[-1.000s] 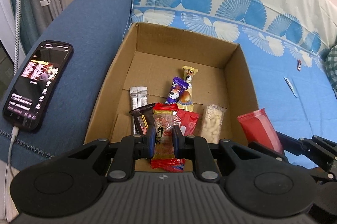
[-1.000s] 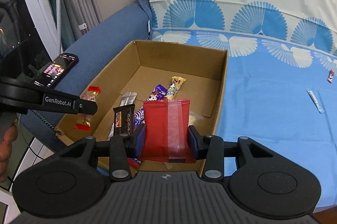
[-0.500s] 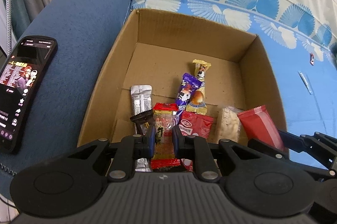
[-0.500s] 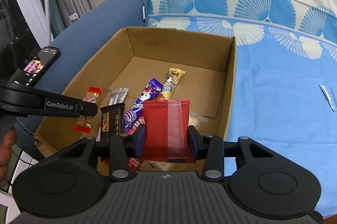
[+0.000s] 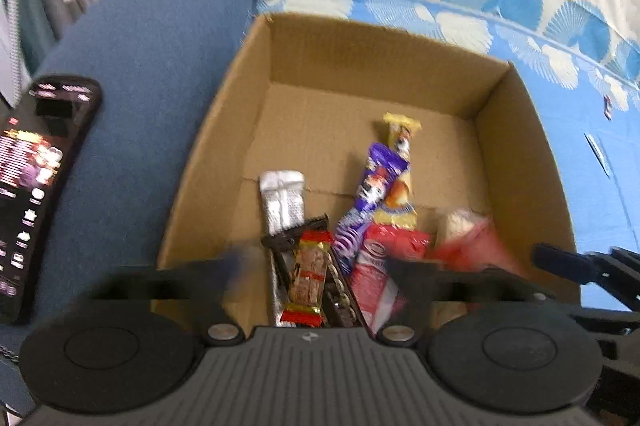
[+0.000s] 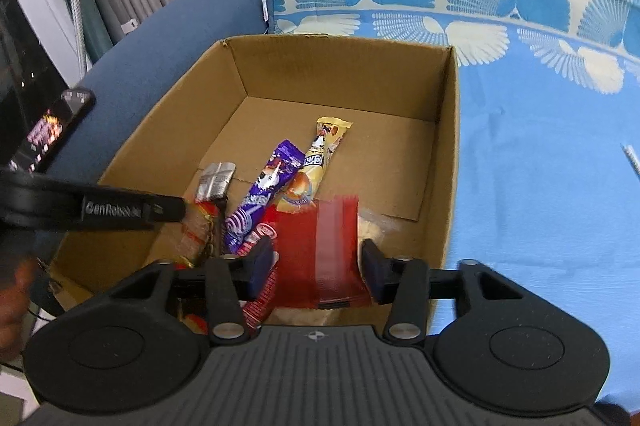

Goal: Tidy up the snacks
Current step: 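Open left tool dropping red candy while right tool releases red pack into box, then lift both tools back from the box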

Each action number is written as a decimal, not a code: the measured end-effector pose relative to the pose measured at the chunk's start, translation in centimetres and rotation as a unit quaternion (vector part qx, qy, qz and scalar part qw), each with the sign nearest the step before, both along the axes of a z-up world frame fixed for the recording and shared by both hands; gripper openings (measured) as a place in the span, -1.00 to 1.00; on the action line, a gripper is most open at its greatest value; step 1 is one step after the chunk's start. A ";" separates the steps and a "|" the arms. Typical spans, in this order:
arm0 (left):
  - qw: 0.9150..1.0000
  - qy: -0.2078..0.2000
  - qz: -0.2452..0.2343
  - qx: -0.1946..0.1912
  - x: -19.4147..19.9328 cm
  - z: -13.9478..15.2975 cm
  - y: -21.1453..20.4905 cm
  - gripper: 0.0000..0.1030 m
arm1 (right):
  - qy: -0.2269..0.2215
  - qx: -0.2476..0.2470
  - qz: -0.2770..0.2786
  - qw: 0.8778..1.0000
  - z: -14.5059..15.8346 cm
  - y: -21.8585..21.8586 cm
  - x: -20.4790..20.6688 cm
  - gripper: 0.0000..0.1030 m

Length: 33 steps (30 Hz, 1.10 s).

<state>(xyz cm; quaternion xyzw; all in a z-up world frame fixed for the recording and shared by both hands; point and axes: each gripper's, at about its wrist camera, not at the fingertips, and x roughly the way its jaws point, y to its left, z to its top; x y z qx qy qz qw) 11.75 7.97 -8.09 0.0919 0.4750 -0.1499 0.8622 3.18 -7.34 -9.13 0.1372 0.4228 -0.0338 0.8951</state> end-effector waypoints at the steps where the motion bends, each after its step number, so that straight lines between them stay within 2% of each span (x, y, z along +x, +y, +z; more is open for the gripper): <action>1: 1.000 -0.017 0.008 -0.003 -0.4 0.5 0.3 1.00 | -0.003 -0.001 -0.002 1.000 0.2 0.0 -0.1 0.48; 3: 1.000 -0.024 0.003 0.000 -0.9 0.9 0.6 0.99 | -0.011 -0.005 0.004 1.000 0.8 0.1 -0.4 0.64; 5: 1.000 -0.011 0.006 0.004 -1.4 0.9 0.9 0.99 | -0.013 -0.016 0.011 1.000 1.3 0.5 -1.1 0.75; 9: 1.000 0.016 0.022 0.001 -3.6 0.7 2.0 0.99 | -0.005 -0.026 0.014 1.000 1.9 1.3 -3.1 0.82; 15: 0.999 0.026 0.039 0.003 -8.5 1.4 3.1 0.99 | -0.005 -0.039 0.012 0.999 3.5 2.8 -7.0 0.86; 22: 0.999 -0.008 0.030 -0.015 -13.3 4.4 3.9 0.99 | -0.043 -0.065 -0.008 0.997 6.5 3.4 -11.7 0.88; 26: 0.999 -0.031 0.027 -0.012 -15.0 6.3 3.6 0.99 | -0.071 -0.065 -0.009 0.995 8.2 3.8 -14.5 0.89; 30: 0.997 -0.057 0.034 -0.035 -17.1 8.1 4.1 0.99 | -0.086 -0.085 -0.003 0.993 9.4 4.5 -16.4 0.94; 33: 0.997 -0.051 0.032 -0.038 -18.3 8.7 4.4 0.99 | -0.117 -0.083 -0.009 0.990 10.5 4.9 -18.0 0.96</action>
